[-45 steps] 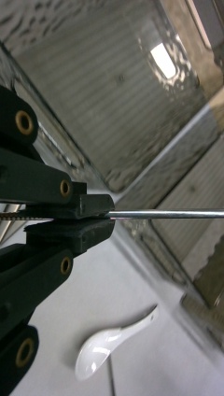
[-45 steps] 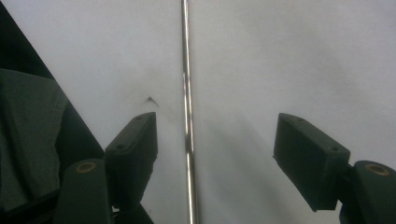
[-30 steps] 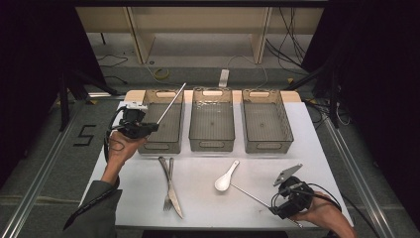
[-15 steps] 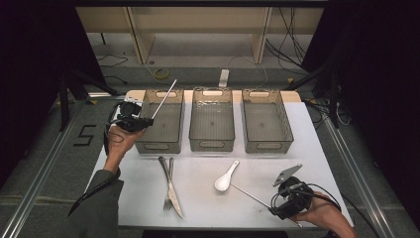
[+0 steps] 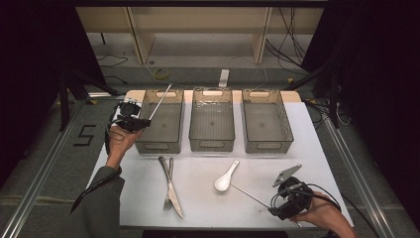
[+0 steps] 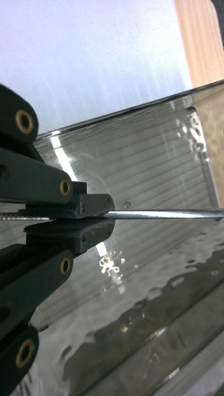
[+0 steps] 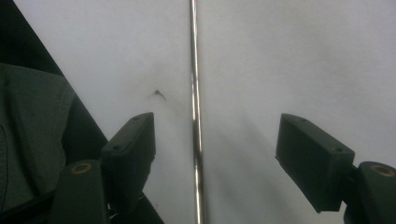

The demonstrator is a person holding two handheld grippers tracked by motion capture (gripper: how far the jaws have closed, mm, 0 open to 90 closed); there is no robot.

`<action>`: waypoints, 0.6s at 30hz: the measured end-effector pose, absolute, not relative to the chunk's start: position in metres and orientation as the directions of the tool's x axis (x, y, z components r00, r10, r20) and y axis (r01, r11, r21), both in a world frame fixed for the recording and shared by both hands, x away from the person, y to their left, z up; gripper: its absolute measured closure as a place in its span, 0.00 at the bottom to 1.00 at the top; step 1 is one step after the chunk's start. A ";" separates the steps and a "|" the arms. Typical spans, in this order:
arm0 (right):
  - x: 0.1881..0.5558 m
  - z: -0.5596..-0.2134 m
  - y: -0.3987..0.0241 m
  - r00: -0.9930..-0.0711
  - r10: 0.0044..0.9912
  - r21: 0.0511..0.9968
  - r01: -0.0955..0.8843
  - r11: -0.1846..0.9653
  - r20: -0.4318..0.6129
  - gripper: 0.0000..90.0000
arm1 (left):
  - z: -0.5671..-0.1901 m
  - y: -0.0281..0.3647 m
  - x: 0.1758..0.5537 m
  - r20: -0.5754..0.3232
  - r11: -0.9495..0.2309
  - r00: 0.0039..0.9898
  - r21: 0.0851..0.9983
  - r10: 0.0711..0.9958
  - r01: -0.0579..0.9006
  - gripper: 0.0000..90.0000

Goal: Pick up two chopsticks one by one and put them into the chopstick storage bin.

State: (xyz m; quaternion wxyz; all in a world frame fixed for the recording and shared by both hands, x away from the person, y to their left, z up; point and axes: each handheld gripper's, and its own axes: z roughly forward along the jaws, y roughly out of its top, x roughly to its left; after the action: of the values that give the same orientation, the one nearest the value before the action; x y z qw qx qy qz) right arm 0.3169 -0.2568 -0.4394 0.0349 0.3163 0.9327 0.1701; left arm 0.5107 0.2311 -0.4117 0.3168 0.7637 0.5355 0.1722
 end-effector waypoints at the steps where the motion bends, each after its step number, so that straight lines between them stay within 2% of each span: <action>1: 0.317 -0.439 -0.257 -0.797 0.602 0.341 0.578 0.742 0.042 0.32 | -0.413 0.231 0.512 -0.076 -0.225 0.363 0.664 0.929 0.713 0.95; 6: 0.317 -0.439 -0.257 -0.798 0.601 0.338 0.578 0.743 0.043 0.32 | -0.421 0.231 0.514 -0.082 -0.204 0.335 0.652 0.939 0.730 0.93; 12: 0.317 -0.438 -0.256 -0.799 0.600 0.336 0.576 0.745 0.042 0.33 | -0.411 0.231 0.513 -0.116 -0.152 0.300 0.661 0.947 0.735 0.58; 18: 0.318 -0.436 -0.258 -0.796 0.604 0.338 0.579 0.742 0.038 0.33 | -0.392 0.228 0.496 -0.188 -0.122 0.352 0.707 0.917 0.696 0.40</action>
State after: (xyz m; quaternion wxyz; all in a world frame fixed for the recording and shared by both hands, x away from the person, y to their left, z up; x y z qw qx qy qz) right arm 0.3181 -0.2579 -0.4358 0.0371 0.3172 0.9325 0.1687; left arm 0.4958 0.2279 -0.3925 0.3702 0.7341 0.5494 0.1491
